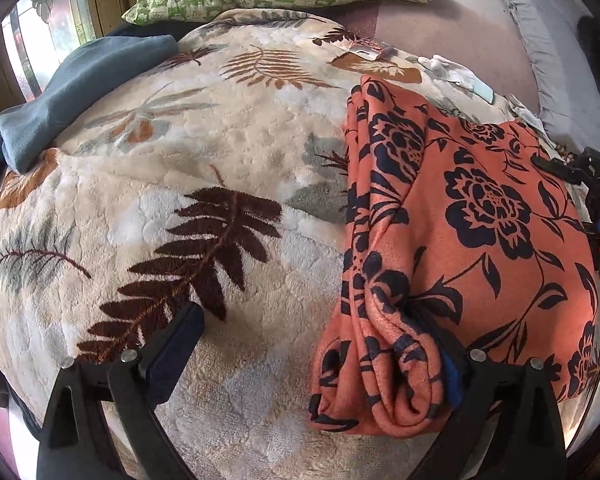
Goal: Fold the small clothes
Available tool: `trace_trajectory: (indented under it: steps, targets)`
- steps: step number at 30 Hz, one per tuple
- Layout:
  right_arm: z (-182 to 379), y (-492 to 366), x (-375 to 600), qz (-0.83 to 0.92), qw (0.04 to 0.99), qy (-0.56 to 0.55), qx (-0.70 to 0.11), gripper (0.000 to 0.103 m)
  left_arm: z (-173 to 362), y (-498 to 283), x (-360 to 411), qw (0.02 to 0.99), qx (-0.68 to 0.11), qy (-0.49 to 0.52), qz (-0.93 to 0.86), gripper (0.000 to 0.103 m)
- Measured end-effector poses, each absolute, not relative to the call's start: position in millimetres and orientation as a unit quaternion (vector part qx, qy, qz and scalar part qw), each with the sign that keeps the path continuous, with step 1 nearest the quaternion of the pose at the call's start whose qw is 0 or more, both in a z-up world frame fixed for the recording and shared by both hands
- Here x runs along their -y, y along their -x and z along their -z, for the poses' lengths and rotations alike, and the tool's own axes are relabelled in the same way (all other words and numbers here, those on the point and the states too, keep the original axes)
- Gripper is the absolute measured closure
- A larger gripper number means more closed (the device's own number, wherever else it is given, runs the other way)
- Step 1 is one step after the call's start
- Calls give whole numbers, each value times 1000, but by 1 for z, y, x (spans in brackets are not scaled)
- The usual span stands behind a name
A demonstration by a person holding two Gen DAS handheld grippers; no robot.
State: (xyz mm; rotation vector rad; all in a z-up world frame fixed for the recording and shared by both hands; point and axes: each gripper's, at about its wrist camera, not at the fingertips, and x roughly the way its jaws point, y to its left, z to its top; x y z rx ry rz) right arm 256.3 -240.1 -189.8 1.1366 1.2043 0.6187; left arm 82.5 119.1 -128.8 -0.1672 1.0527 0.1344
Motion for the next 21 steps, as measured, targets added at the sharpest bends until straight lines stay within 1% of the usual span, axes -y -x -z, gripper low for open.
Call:
trace_trajectory:
  steps: [1, 2, 4, 5, 7, 8, 9, 10, 12, 14, 17, 19, 21]
  targets:
    - [187, -256, 234, -267, 637, -483, -538, 63, 130, -81, -119, 862, -497, 77, -64, 2]
    - [179, -253, 232, -265, 642, -478, -537, 64, 131, -80, -117, 865, -492, 73, -66, 1]
    - [153, -247, 226, -271, 682, -444, -514, 67, 132, -79, -115, 869, -485, 70, -71, 0]
    - [154, -248, 225, -258, 696, -425, -519, 67, 132, -79, -114, 869, -485, 71, -71, 0]
    - [184, -256, 223, -213, 687, -403, -566, 68, 127, -79, -114, 866, -488, 70, -77, 0]
    - [195, -257, 226, -218, 673, -424, -565, 68, 121, -78, -112, 869, -484, 67, -83, 1]
    - [194, -255, 229, -225, 669, -440, -556, 62, 114, -76, -109, 873, -476, 59, -89, 1]
    - [189, -252, 232, -229, 666, -453, -547, 45, 105, -75, -104, 880, -463, 49, -93, 1]
    - [178, -243, 238, -250, 660, -476, -525, 23, 83, -71, -93, 899, -428, 36, -84, 1]
    - [166, -233, 245, -263, 666, -473, -514, 23, 65, -72, -83, 912, -404, 37, -64, 1]
    - [164, -212, 253, -273, 657, -474, -518, 23, 56, -86, -70, 916, -399, 38, -40, 1]
    - [167, -199, 254, -280, 646, -485, -519, 22, 65, -99, -63, 910, -412, 25, -35, 1]
    - [172, -189, 251, -288, 633, -492, -524, 22, 87, -116, -57, 892, -450, 4, -39, 1]
